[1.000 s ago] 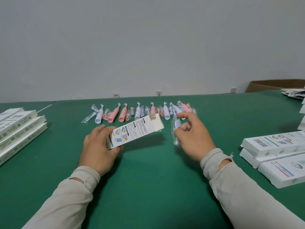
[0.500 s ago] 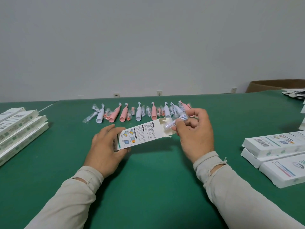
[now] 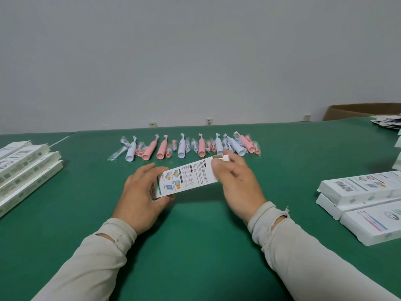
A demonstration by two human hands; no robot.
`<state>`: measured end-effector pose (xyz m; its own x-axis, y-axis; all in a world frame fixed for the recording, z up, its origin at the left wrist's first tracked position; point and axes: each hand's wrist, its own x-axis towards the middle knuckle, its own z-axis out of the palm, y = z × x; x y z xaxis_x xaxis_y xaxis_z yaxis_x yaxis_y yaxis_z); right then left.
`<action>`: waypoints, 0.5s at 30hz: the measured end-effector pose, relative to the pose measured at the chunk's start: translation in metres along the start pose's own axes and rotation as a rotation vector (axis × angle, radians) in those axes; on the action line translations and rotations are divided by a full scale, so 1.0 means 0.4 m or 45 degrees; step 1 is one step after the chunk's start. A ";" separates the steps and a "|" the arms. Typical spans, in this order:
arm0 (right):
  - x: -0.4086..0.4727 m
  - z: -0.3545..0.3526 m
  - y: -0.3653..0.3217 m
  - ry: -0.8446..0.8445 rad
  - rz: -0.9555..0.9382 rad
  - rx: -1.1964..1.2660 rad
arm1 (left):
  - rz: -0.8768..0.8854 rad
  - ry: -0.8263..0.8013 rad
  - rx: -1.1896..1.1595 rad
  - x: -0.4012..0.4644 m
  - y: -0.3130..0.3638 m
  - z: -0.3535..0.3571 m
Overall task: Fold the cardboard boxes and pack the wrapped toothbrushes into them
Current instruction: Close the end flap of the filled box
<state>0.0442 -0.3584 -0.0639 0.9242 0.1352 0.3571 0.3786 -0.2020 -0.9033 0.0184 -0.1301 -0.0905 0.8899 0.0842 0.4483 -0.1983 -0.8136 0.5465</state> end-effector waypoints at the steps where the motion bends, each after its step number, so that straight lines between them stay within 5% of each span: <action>1: -0.001 0.004 -0.002 -0.128 0.023 0.014 | 0.004 -0.001 -0.001 -0.001 0.000 0.000; 3: -0.003 0.000 -0.013 -0.213 0.028 0.041 | -0.003 0.007 0.002 0.001 -0.004 -0.001; 6: 0.004 -0.038 -0.020 -0.043 -0.072 0.064 | -0.035 0.030 0.000 0.005 -0.008 -0.006; 11: 0.011 -0.087 0.008 -0.316 -0.242 -0.508 | -0.040 0.024 0.008 0.005 -0.008 -0.007; 15: 0.011 -0.078 0.021 -0.161 -0.303 -0.483 | -0.044 0.029 -0.004 0.004 -0.007 -0.008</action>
<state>0.0531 -0.3896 -0.0627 0.8049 0.3331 0.4911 0.5928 -0.4885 -0.6403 0.0190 -0.1257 -0.0892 0.8867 0.1250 0.4452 -0.1694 -0.8080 0.5642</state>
